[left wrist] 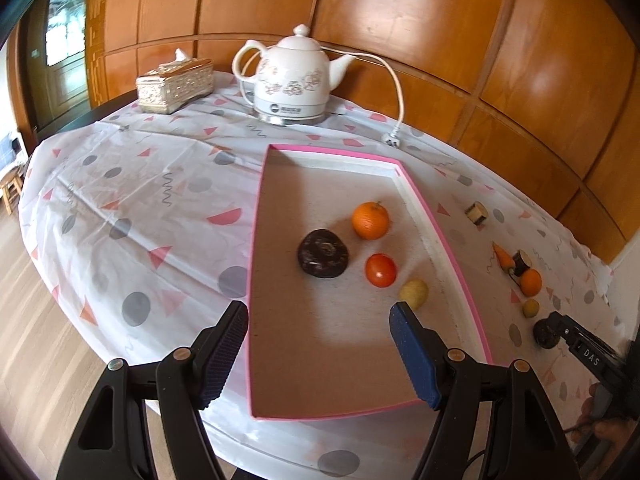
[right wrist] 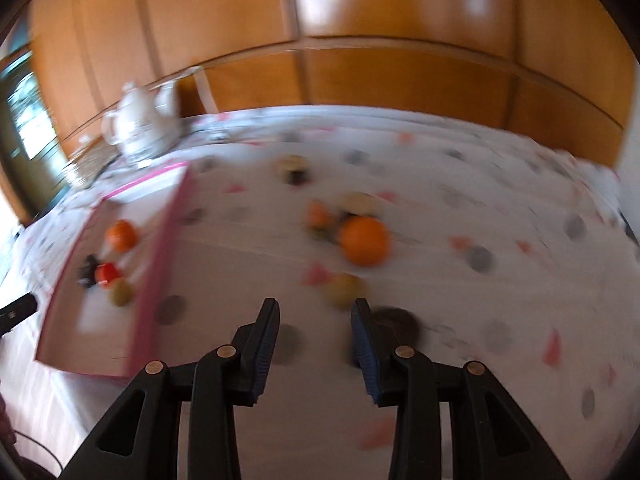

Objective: Organize fruits
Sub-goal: 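Reach the left gripper to the round wooden log slice and close on it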

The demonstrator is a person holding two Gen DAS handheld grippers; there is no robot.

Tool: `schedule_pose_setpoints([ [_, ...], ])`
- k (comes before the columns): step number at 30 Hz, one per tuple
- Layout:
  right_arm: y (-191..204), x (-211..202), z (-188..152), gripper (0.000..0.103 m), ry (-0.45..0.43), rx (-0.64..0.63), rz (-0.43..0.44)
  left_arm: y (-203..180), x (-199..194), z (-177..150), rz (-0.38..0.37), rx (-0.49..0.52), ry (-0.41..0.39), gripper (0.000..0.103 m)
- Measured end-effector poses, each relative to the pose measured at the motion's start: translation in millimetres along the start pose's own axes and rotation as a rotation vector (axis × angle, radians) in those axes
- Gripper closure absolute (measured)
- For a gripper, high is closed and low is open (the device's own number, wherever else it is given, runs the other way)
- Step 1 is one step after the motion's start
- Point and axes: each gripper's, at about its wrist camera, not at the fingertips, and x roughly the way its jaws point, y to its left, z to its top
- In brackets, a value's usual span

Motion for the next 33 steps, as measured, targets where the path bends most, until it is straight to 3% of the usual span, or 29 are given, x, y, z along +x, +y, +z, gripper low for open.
schedule_pose_setpoints([
  [5,-45,-3,-7,0.065,0.000,0.097,-0.082,-15,2,3,-0.013,0.050,0.004,0.029],
  [15,-94,-7,-25,0.065,0.010,0.199,-0.178,-60,12,18,-0.071,0.174,0.017,0.029],
  [33,-118,-8,-31,0.065,0.019,0.240,-0.215,-145,50,46,-0.158,0.343,0.057,0.030],
])
